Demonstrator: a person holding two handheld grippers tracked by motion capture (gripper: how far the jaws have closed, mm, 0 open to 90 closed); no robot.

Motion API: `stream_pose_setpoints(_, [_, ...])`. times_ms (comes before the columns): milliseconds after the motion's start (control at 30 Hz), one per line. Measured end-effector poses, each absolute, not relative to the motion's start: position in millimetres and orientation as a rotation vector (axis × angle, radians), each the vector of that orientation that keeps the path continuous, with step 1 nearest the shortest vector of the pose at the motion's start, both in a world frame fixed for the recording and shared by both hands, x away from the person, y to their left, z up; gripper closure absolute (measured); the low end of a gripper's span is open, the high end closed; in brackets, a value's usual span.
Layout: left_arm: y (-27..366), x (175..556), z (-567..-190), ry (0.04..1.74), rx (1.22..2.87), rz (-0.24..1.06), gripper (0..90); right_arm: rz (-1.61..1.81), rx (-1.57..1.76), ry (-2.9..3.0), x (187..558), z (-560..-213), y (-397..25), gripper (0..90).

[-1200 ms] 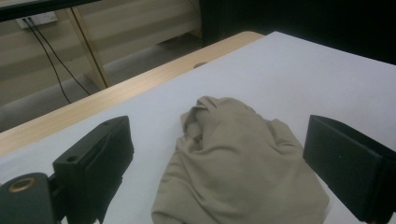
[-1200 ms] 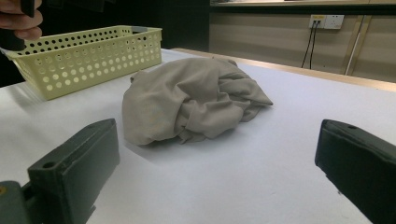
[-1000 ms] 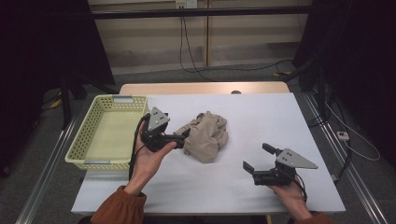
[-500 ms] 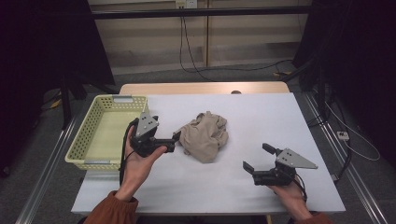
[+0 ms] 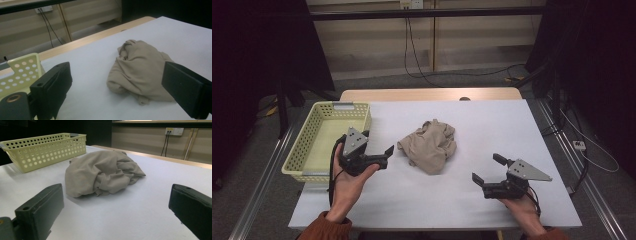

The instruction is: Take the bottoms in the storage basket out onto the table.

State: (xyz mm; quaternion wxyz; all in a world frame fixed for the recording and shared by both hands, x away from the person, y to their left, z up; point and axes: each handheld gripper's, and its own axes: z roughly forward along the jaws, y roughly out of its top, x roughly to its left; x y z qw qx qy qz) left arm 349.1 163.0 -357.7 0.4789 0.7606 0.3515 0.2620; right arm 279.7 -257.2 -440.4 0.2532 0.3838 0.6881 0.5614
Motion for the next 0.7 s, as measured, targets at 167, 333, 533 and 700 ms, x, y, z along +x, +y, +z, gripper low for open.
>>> stream_pose_setpoints(167, [171,343,-362,0.870,1.855,0.631,9.1,1.525,1.043,1.870,280,-440,-257,0.0])
stream_pose_setpoints(333, [178,338,-365,0.873,1.860,0.643,9.1,1.525,1.039,1.869,279,-440,-257,0.0])
stream_pose_setpoints(533, [183,329,-371,0.878,1.866,0.640,9.1,1.524,1.041,1.870,279,-440,-257,0.0])
stream_pose_setpoints(700, [188,323,-374,0.885,1.867,0.643,9.1,1.523,1.039,1.870,279,-440,-257,0.0])
